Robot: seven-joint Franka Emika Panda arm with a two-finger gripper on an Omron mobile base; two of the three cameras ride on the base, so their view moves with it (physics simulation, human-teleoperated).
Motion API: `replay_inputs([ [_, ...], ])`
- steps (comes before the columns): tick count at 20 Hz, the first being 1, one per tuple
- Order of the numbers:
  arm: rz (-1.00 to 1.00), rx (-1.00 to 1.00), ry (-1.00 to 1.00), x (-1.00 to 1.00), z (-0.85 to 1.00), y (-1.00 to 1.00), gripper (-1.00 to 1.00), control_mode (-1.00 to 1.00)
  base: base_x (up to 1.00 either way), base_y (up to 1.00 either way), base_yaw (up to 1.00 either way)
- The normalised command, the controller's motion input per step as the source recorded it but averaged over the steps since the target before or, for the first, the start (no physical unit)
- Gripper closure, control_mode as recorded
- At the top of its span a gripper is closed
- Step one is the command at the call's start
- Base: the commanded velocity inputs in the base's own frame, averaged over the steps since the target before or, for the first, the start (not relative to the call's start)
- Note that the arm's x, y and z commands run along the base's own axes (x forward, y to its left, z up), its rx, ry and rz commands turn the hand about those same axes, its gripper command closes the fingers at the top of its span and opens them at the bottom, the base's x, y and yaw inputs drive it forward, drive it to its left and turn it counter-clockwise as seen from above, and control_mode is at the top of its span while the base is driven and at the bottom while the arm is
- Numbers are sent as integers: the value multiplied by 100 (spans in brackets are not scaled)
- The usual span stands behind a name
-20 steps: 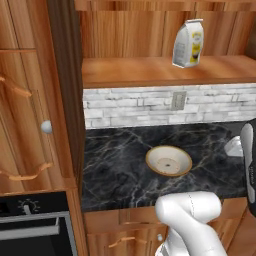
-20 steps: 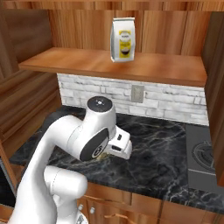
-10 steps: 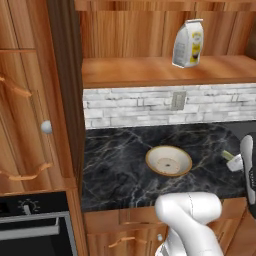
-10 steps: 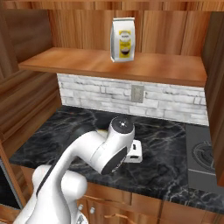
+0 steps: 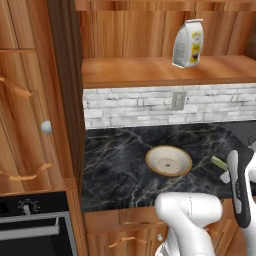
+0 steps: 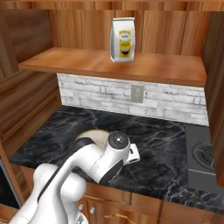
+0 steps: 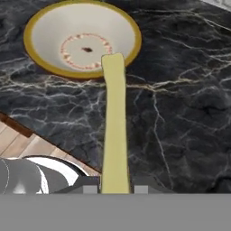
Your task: Pick the egg and butter from the fridge and place them by the bowl for mixing.
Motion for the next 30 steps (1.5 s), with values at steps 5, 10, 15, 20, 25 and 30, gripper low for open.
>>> replay_inputs([
  [5,11,-4,2,63,-16,0,100,-100,0,0,0],
  [10,1,2,5,51,-25,-30,100,-100,0,0,0],
  [15,4,6,4,48,-40,-40,100,-100,0,0,0],
  [20,11,0,7,64,-17,-9,100,-100,0,0,0],
  [25,10,0,14,40,-26,0,100,-100,0,0,0],
  [30,1,0,3,35,-43,-6,100,-100,0,0,0],
])
